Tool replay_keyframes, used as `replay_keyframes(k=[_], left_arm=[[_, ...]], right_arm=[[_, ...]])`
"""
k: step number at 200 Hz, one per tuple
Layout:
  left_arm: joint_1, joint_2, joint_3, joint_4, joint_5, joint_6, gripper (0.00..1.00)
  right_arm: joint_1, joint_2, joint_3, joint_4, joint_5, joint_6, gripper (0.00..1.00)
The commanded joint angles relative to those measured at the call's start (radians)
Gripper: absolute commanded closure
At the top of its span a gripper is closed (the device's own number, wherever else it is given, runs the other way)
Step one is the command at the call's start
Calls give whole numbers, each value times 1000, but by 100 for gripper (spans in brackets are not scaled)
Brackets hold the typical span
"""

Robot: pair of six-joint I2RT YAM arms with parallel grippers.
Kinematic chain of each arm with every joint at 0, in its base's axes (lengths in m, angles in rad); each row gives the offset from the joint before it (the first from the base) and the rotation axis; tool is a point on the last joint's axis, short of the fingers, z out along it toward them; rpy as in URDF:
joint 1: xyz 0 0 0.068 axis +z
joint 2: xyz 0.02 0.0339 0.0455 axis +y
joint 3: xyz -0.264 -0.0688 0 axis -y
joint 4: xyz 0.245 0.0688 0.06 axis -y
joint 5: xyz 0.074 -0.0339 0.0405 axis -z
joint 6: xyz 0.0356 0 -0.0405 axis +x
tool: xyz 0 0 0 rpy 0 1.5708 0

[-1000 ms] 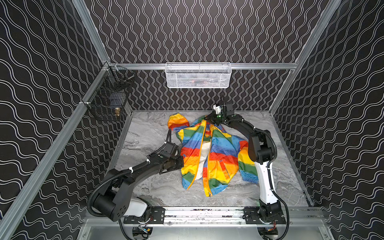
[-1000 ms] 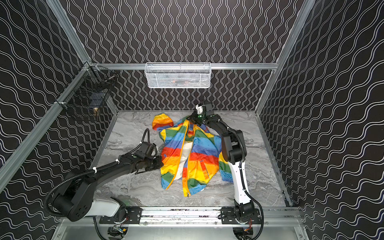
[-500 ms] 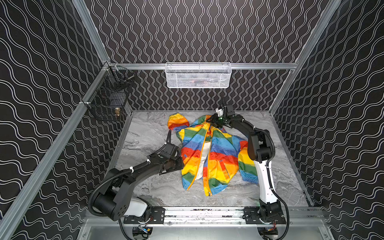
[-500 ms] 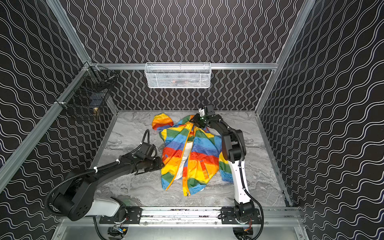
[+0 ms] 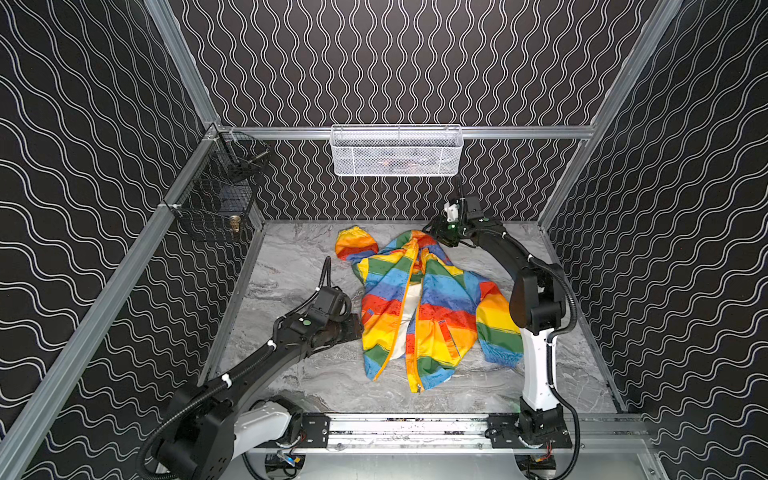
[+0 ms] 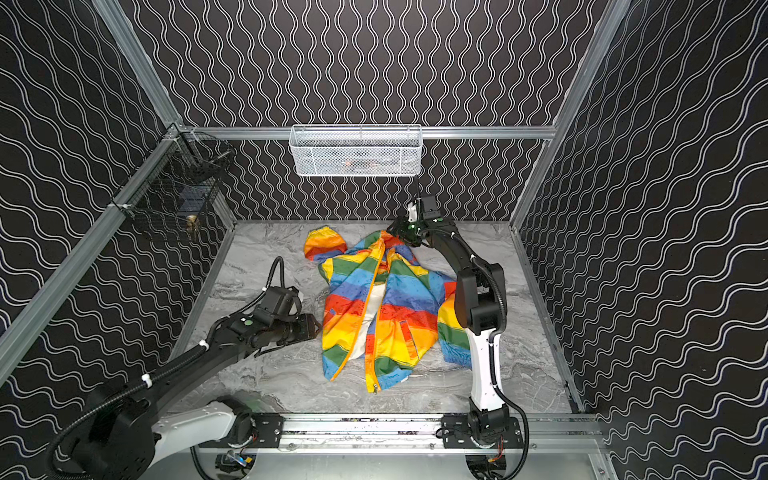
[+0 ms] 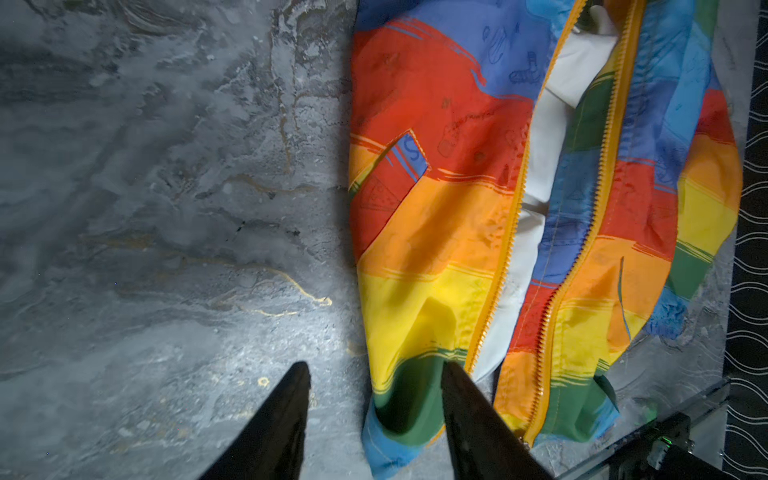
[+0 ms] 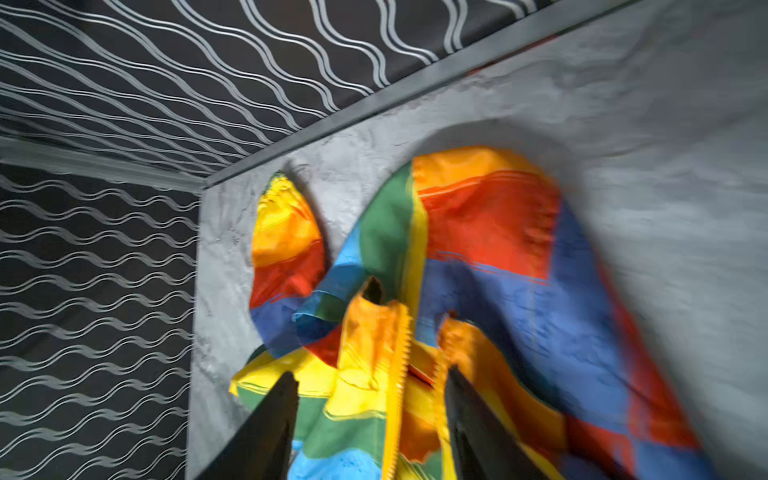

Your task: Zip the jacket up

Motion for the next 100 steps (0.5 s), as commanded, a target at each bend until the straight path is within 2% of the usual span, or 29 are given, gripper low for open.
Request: replay_keyframes(k=[1,51,100], left_arm=[[-36,-23,7,-27,18,-2,46],[-282,80,68,62,-41,-77,45],[-349,236,135,168,-24,-83,46]], right_arm=[[3,-31,-32,-104,115,-41,46],[38,-20,-52,-170,214,-88,39],[63,68,35,-222,255,-108,38]])
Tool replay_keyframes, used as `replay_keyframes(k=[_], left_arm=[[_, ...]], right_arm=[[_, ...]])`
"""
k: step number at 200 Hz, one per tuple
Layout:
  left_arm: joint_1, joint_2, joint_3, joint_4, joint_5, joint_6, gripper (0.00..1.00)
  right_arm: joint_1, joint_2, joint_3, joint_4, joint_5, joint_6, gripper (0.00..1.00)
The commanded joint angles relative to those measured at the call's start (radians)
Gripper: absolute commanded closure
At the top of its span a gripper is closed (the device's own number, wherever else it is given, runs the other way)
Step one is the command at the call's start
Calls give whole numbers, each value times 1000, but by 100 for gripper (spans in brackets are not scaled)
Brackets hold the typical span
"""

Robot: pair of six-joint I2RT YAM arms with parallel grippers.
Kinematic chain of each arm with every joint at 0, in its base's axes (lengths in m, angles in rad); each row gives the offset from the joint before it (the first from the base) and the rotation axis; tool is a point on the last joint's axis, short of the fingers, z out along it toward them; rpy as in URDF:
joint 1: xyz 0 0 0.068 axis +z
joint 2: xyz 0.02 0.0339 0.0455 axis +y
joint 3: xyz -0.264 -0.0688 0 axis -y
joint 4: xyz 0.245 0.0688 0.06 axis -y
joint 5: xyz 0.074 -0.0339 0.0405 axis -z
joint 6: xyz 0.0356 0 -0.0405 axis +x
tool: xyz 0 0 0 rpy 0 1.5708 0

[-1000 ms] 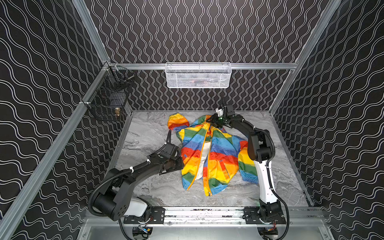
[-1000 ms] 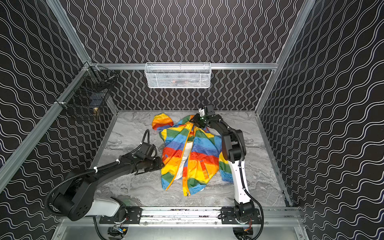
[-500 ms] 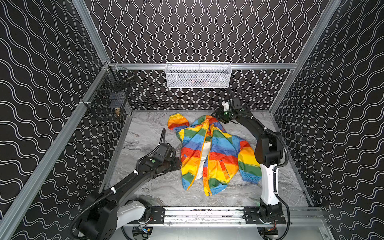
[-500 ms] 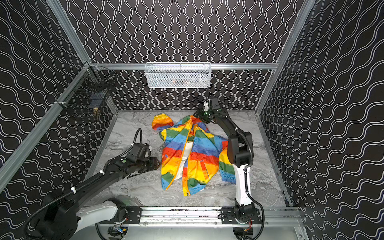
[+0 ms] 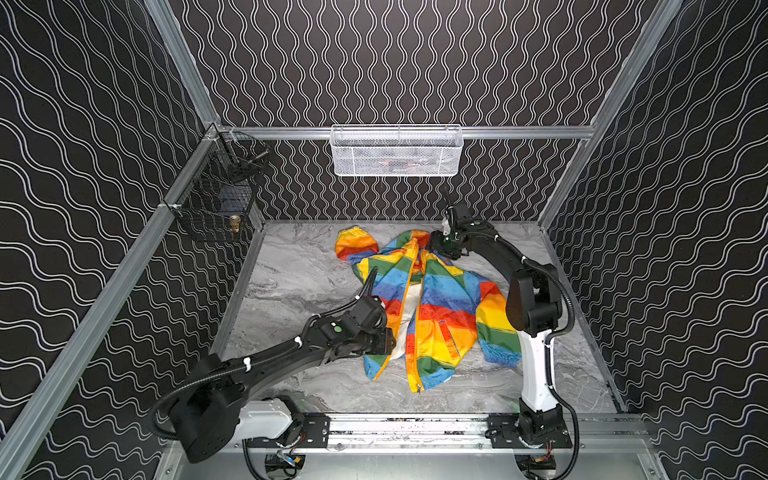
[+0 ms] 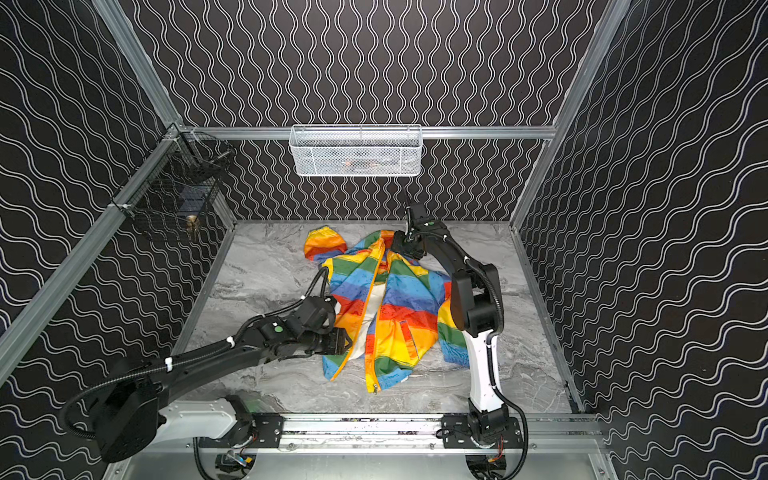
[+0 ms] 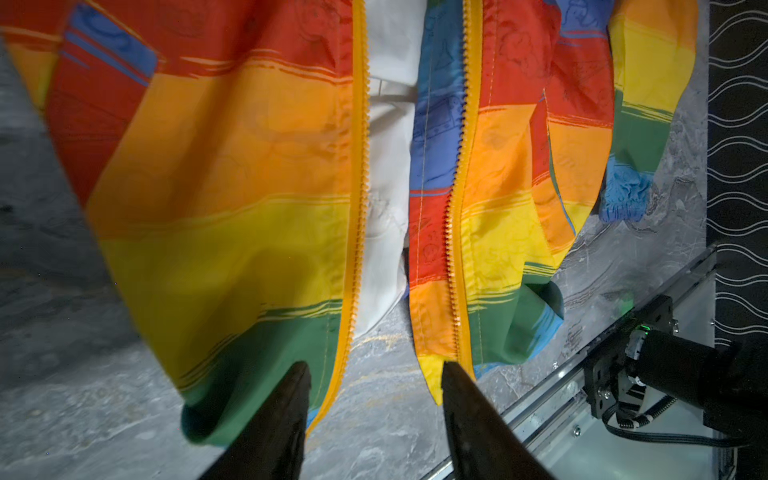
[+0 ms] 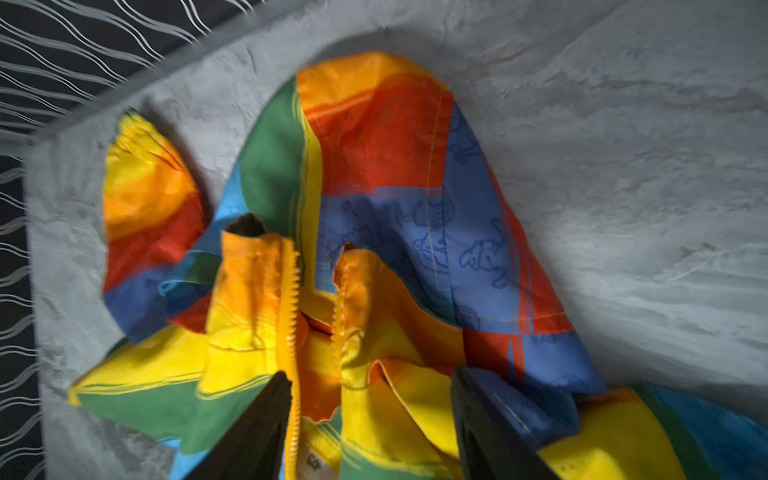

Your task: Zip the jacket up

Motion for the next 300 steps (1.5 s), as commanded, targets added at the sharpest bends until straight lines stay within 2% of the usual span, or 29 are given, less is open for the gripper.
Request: replay_keyframes(k=[1,38,112,132,174,229,300], left_arm=[[-14,49,36,77,-6,-6,46],[-17,147,67,135,29,1,47],[-17,250,38,224,54,-19,51],[-17,248,20,231,49,-23,51],[-15,259,7,237,49,-24,50],[-12,314,3,271,70,-27,50],[-9,307,-7,275,81,-24,48]], right_arm=[[3,41,41,-52,49,-29,39],[3,87,82,-50,45,-25,48],[-6,35,19,43,-24,-15,91],[-18,2,-13,74,-57,-8,98],[-73,-87,-144,221,-229,41,100],[-135,-135,-239,340,-342,83,100],[-173,-49,-182,310,-330,88,100]])
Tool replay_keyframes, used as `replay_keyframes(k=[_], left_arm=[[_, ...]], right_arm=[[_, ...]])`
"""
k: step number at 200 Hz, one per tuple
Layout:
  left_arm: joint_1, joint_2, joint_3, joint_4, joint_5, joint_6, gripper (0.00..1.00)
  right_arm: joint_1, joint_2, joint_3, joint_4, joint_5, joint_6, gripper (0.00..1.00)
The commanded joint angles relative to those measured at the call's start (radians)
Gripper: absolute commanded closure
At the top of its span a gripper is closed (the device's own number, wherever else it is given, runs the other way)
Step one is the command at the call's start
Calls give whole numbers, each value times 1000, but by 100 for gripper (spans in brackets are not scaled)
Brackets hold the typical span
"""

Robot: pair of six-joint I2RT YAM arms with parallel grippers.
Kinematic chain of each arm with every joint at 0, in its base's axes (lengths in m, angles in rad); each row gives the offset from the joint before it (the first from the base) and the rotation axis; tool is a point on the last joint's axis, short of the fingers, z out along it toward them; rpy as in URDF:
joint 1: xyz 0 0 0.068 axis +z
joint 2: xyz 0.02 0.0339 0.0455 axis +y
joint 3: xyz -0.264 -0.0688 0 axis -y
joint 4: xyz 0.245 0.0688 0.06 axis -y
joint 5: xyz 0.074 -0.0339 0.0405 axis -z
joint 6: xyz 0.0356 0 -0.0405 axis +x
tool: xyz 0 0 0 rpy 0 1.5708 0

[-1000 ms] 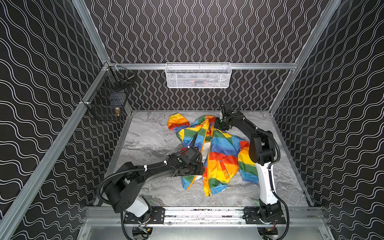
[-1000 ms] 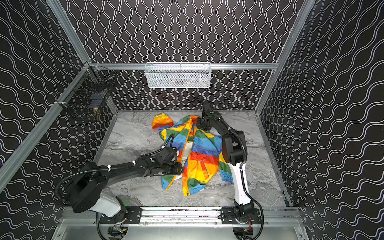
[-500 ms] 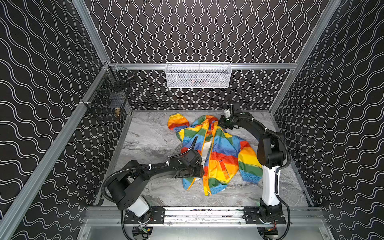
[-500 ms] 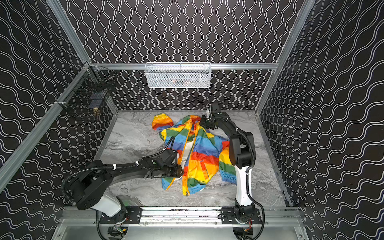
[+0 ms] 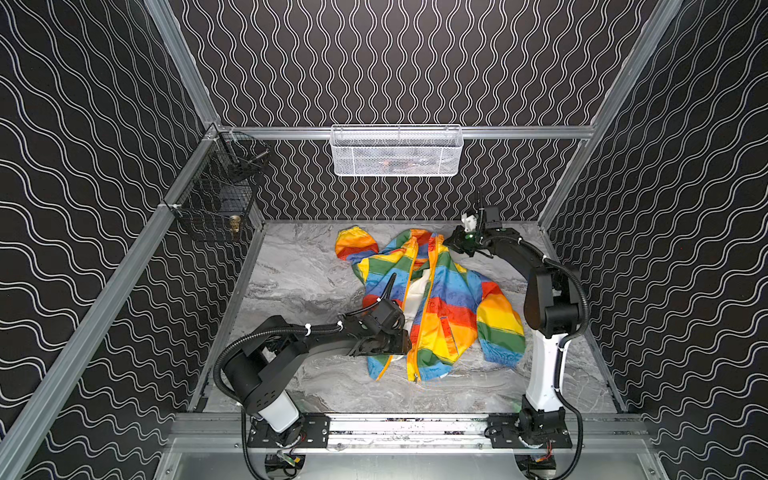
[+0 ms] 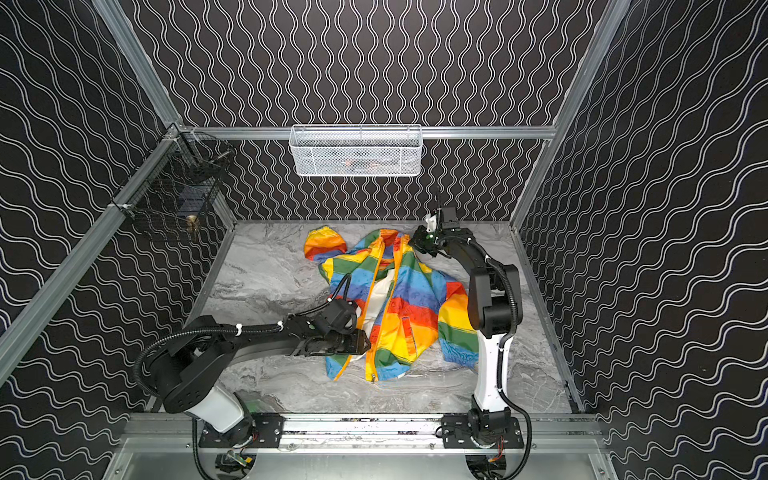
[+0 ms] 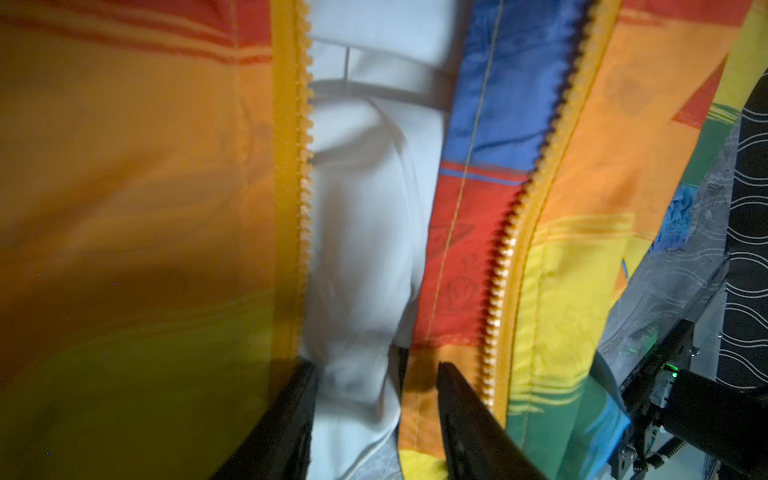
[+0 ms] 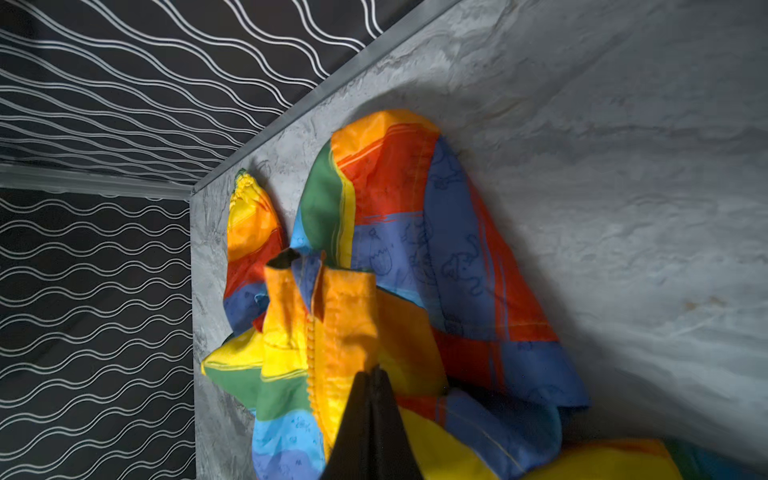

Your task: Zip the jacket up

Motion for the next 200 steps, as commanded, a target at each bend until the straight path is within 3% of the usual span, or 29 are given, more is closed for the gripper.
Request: replay_keyframes(k=[1,43,68,116,134,172,200], left_arm=[[2,-2,-5,-22,7,2,48],[2,-13,4,-28,19,9,47],[2,-28,12,-39,23,13,47],[2,-73,21,-60,31,24,45],[2,-102,17,-78,27,24,45],[1,-149,-10,-97,35,5,45],[-4,-178,-52,-72,48,-34,44]], right_arm=[[-3,33,34,-3,8,-2,100],[-4,85,68,-56,90,-13,97],[-7,108,97,-93,122,-24,90],[-19,35,76,-116,161,-36,50],[-20,-16,57,-124,173,-42,43],[-18,-145,-33,-152,187,-18,40],[-9,-269,-181,-178,196,0,52]])
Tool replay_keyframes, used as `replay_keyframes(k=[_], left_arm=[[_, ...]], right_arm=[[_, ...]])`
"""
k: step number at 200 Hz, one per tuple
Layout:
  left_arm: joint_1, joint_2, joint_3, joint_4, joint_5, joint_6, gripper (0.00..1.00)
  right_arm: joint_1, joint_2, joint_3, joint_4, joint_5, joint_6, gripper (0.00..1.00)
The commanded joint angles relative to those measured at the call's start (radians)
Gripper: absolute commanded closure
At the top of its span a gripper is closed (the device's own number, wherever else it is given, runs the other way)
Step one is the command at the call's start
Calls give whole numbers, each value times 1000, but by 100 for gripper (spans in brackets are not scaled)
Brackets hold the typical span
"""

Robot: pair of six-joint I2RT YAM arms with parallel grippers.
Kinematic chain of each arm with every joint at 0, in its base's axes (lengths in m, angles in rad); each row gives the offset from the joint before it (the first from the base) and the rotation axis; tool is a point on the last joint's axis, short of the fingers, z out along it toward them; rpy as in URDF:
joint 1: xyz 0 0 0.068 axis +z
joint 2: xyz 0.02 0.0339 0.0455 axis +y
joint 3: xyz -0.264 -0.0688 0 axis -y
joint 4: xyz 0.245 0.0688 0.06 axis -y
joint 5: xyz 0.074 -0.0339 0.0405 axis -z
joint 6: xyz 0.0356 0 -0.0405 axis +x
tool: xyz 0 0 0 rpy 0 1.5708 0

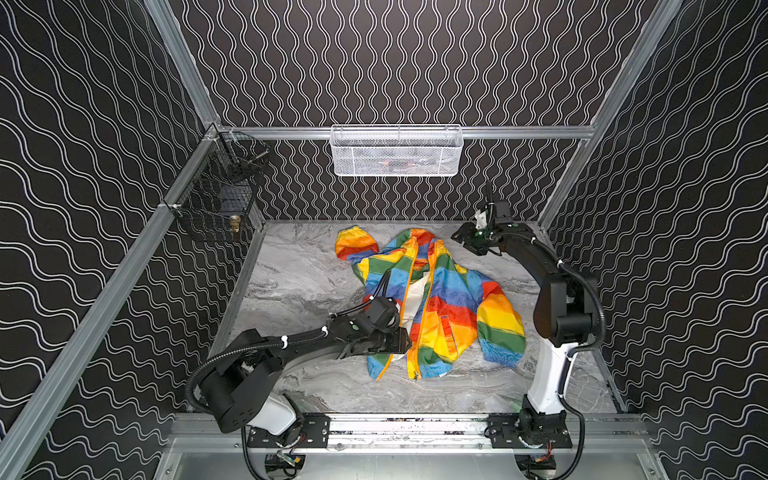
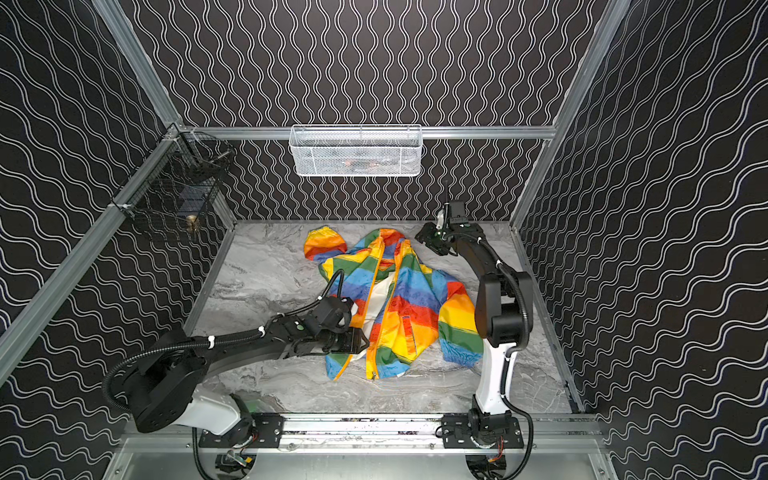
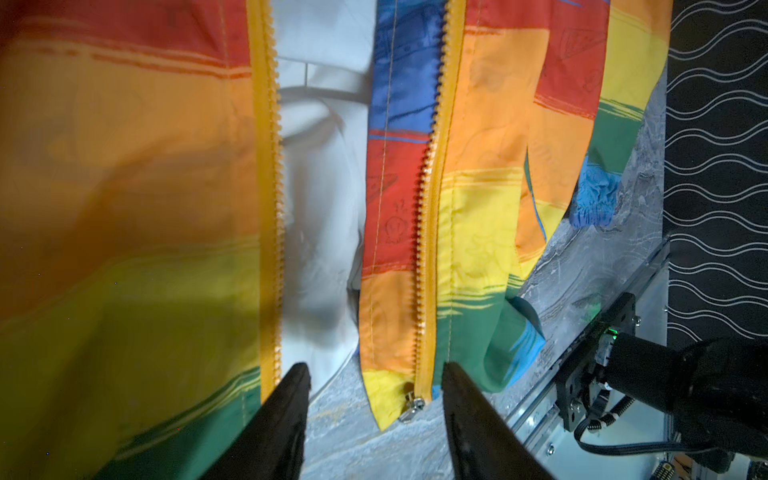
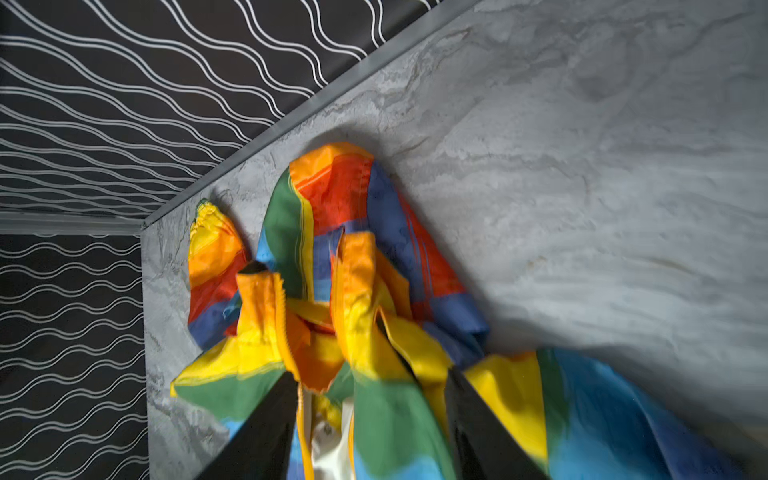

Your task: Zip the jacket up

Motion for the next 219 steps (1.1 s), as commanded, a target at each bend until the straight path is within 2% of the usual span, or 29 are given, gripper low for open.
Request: replay_keyframes(k=[1,30,61,108,139,170,219], left_arm=[[-3,-23,-28,6,17,-35,44],[-9,-66,-65,21,24,-63,44],[-9,-101,-72,1,8,-56,43],[-9,-65,-101,58,23,-69,46],[-10,-57,-112,79,28,-74,46],[-9,-60,-120,75,21,-72,47],[-6,-93,-131,43,-2,-68,47]], right_arm=[[9,-83,-103,-43,15,20,52],[64,-284,-323,-31,28,20,58],[216,-451,-493,-58,55,32,59],[456,-602,-692,-27,67,185,62],[570,-606,-752,28,61,277,65],[657,-552,-736,27,103,301,67],[687,-489,-785,78,98,323,68]])
